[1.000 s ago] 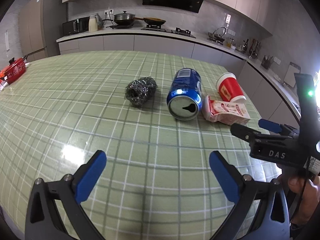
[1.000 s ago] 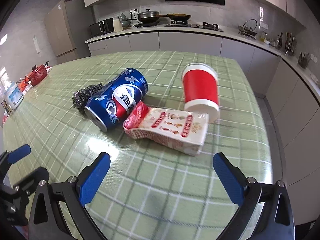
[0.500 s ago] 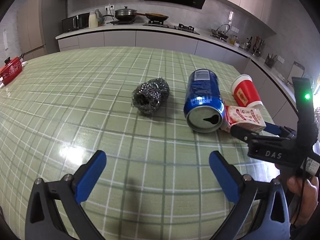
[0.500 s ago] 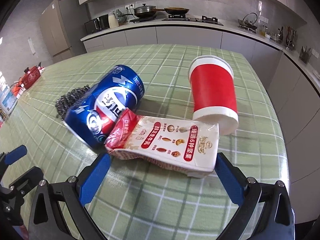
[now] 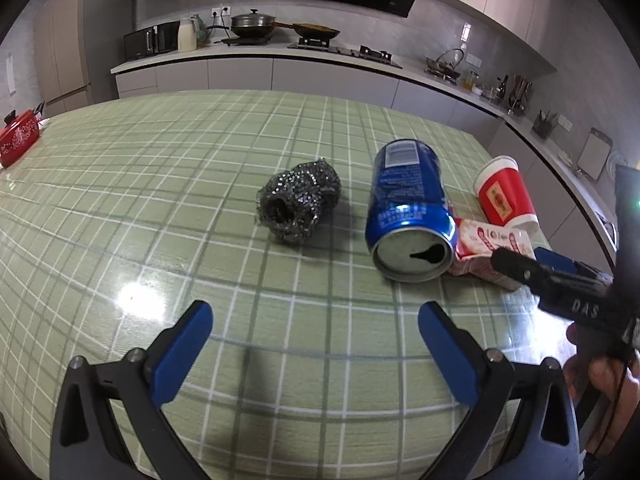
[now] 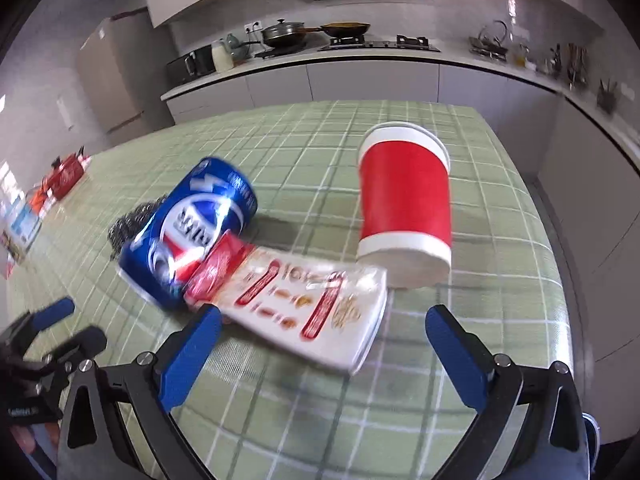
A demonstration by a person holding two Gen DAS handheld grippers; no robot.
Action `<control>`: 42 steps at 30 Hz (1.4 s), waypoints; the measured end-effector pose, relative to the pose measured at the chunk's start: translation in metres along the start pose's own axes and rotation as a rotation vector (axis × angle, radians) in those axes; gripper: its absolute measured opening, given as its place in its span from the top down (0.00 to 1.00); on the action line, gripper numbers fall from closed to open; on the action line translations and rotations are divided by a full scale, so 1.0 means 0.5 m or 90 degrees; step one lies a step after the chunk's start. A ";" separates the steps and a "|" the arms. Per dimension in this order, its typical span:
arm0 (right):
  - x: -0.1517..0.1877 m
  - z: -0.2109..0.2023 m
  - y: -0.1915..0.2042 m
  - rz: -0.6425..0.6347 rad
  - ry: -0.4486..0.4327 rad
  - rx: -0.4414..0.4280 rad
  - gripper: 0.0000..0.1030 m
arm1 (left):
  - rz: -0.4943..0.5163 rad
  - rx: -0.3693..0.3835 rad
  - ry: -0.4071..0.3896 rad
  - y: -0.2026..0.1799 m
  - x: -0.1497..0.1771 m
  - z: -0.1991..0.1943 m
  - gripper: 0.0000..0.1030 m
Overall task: Collect trash
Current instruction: 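Bring both open tools toward the red paper cup, blue can and snack bag, then grasp the red paper cup with the right tool while the left tool grasps the steel wool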
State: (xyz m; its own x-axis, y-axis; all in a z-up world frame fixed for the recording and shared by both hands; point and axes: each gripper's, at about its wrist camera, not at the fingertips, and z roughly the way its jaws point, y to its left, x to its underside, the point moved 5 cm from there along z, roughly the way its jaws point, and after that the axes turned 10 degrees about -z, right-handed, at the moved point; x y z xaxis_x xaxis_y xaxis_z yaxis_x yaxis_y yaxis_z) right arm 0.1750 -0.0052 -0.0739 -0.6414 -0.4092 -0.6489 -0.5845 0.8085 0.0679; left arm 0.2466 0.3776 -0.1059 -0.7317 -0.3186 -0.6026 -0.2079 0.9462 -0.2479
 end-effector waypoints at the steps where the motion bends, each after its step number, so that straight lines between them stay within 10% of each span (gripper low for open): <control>1: -0.004 0.003 -0.003 0.006 -0.003 -0.009 0.00 | 0.001 0.000 0.000 0.000 0.000 0.000 0.00; 8: 0.000 -0.002 0.052 -0.026 -0.021 -0.070 0.01 | -0.004 -0.012 0.010 0.006 0.011 0.009 0.00; 33: -0.079 0.043 -0.094 0.061 -0.015 0.026 0.12 | -0.007 0.012 -0.021 0.026 -0.093 0.067 0.08; 42: -0.083 0.070 -0.096 0.062 -0.001 0.033 0.24 | 0.003 0.024 0.013 0.028 -0.103 0.120 0.27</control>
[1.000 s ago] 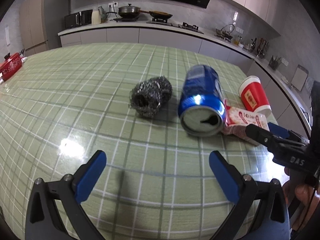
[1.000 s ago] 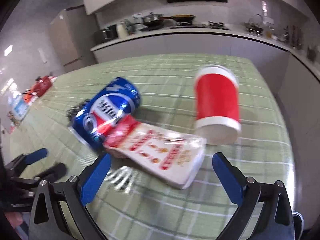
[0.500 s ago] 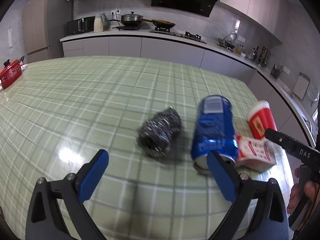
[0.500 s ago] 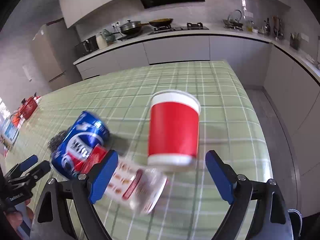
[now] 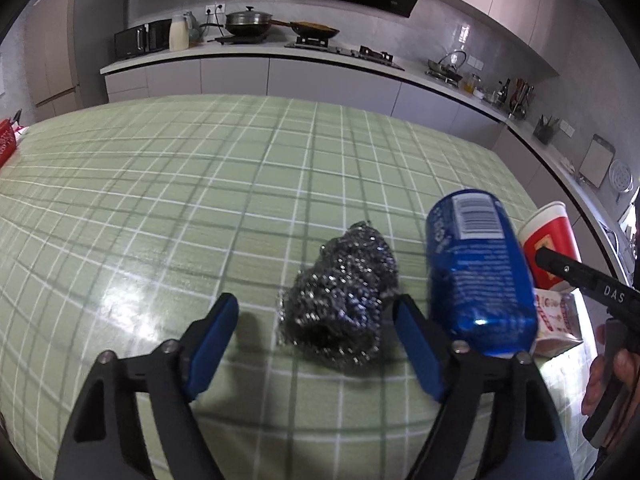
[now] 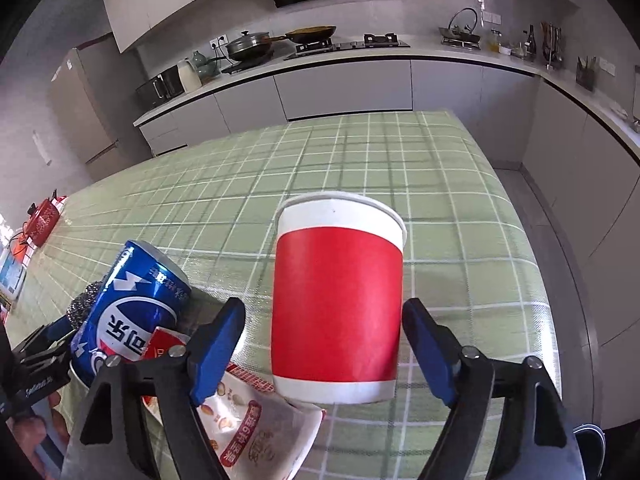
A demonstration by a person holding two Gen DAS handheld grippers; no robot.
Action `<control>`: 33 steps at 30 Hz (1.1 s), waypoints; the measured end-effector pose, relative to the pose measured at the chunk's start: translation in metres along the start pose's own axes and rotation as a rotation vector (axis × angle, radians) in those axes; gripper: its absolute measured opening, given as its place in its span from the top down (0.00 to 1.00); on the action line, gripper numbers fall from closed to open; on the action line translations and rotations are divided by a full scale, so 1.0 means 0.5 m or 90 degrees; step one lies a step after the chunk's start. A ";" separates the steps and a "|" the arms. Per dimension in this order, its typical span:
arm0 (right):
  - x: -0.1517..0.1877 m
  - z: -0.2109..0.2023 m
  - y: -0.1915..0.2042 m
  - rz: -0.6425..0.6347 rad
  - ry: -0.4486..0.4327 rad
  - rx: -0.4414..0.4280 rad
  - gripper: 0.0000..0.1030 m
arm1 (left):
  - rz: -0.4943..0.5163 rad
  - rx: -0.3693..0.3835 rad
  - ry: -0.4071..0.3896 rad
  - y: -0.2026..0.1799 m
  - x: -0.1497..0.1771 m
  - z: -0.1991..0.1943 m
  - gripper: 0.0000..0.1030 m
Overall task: Collect trash
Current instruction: 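Grasp the red paper cup with the right tool while the left tool grasps the steel wool, then lift the red cup and steel wool and carry both over the black bin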
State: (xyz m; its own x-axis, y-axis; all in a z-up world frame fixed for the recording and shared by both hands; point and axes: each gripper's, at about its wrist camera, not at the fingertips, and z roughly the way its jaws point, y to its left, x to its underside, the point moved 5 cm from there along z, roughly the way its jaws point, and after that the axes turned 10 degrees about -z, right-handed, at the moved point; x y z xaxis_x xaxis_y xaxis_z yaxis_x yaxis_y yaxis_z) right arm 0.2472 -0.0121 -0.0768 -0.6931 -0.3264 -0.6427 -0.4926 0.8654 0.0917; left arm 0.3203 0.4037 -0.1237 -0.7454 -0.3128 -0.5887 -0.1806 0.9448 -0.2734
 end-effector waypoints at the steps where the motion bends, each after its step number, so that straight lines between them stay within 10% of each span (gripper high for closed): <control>1: 0.000 0.003 -0.001 0.002 0.002 0.000 0.30 | -0.003 0.011 0.003 -0.001 -0.002 0.001 0.34; 3: 0.002 0.009 0.000 0.001 0.009 0.001 0.44 | 0.006 0.018 0.006 -0.004 -0.004 0.002 0.58; 6: -0.002 0.008 0.002 -0.004 0.004 0.005 0.45 | 0.010 0.021 0.002 -0.005 -0.004 -0.005 0.64; 33: 0.073 -0.305 -0.083 -0.030 -0.091 0.019 0.46 | 0.072 0.043 -0.083 -0.211 0.064 -0.204 0.65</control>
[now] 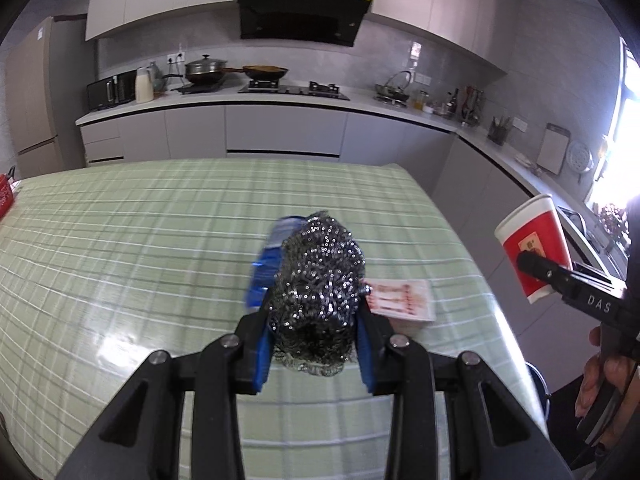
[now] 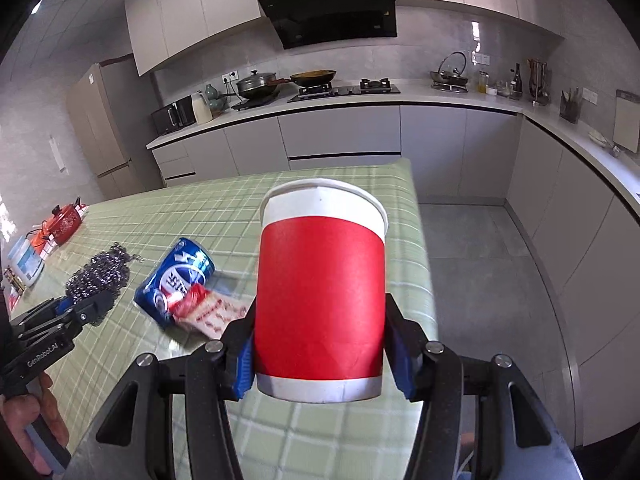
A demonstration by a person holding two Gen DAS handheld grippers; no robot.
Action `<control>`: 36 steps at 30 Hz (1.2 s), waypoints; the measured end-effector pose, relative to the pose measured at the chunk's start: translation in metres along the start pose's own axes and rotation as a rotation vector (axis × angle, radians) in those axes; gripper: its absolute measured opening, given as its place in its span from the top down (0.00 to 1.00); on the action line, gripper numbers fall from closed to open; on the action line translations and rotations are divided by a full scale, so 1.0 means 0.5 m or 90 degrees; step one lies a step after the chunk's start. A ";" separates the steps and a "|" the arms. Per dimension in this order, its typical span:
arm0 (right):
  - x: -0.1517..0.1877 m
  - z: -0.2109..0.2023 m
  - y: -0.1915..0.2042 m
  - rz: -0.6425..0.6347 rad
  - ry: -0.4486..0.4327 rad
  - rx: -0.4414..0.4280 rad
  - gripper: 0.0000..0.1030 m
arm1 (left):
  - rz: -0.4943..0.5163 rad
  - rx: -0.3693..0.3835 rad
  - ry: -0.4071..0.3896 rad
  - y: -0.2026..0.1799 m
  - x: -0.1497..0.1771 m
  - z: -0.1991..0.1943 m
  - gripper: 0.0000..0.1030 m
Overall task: Collect trash
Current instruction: 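Lift the red cup and steel wool and carry both over the black bin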
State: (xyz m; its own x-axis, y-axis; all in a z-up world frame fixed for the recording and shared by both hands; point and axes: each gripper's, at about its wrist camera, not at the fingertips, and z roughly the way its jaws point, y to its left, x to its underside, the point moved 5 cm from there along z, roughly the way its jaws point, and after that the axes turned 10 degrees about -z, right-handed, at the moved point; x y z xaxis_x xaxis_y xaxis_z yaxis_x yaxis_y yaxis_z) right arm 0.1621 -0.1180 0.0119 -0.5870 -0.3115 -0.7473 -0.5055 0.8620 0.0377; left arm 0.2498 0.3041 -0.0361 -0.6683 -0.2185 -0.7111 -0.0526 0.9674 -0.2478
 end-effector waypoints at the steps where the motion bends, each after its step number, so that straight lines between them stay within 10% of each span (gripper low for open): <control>1: 0.006 -0.010 -0.006 0.000 -0.001 -0.001 0.46 | 0.001 0.001 -0.001 -0.014 0.004 -0.005 0.65; 36: 0.309 -0.338 -0.389 0.072 0.027 0.134 0.46 | 0.098 0.127 0.069 -0.477 0.226 -0.029 0.65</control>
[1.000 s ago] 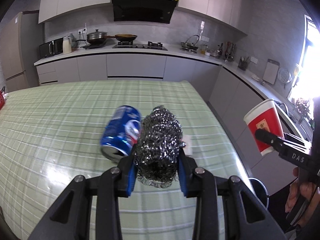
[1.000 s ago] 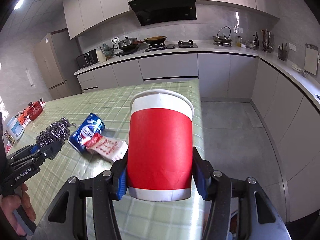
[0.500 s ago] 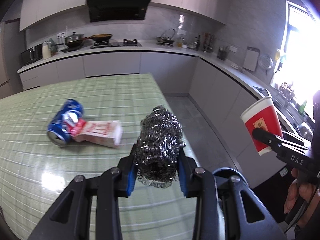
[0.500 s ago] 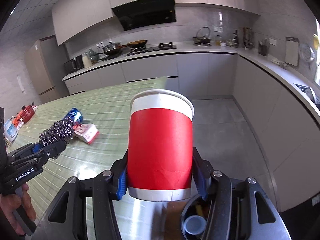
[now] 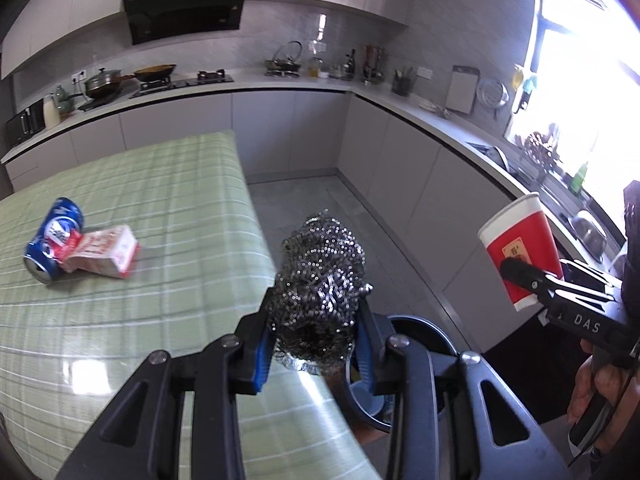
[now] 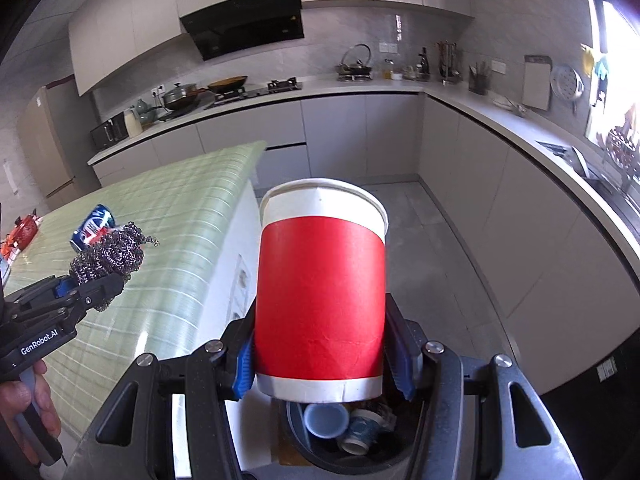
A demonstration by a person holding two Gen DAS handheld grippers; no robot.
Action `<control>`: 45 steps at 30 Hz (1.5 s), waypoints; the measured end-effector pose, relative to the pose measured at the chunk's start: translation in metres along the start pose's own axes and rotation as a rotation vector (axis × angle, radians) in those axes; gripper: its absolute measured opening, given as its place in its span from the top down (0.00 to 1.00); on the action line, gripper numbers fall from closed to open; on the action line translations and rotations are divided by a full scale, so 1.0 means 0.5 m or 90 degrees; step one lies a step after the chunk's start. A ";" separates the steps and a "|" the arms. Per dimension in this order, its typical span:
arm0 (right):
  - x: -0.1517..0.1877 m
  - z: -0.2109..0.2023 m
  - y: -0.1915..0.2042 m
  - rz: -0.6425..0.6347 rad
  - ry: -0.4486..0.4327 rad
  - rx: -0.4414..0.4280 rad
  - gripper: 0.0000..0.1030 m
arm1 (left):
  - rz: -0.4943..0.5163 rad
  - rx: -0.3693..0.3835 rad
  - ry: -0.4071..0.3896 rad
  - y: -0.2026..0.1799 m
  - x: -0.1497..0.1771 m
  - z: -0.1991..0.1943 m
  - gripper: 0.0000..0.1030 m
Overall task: Collect trash
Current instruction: 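Lift the red cup and steel wool and carry both over the black bin, then open the right tool to drop the cup while the left tool drops the steel wool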
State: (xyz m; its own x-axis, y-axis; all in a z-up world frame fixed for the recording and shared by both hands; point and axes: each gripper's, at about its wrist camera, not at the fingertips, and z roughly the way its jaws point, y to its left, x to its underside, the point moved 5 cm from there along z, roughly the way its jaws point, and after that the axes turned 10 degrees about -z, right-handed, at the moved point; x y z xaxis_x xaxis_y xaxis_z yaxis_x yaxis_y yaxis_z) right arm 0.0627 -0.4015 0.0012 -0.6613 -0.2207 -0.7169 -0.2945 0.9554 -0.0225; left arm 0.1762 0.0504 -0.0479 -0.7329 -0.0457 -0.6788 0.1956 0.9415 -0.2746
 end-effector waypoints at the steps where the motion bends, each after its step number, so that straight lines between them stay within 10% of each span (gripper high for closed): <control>1: 0.008 0.001 -0.009 0.003 0.004 0.001 0.46 | 0.003 0.002 0.005 -0.011 0.006 0.004 0.65; 21: 0.152 0.091 -0.137 -0.017 0.095 -0.023 0.46 | -0.013 0.009 0.094 -0.178 0.136 0.123 0.65; 45: 0.302 0.261 -0.118 -0.148 0.188 -0.132 0.46 | -0.069 -0.076 0.159 -0.174 0.275 0.243 0.65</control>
State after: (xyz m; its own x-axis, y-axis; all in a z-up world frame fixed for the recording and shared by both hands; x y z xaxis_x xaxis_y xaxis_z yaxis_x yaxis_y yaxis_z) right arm 0.0704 -0.4654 -0.1967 -0.7211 -0.5011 -0.4786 -0.5718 0.8204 0.0027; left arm 0.1375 -0.0784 -0.2003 -0.8858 -0.0786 -0.4573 0.0400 0.9689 -0.2441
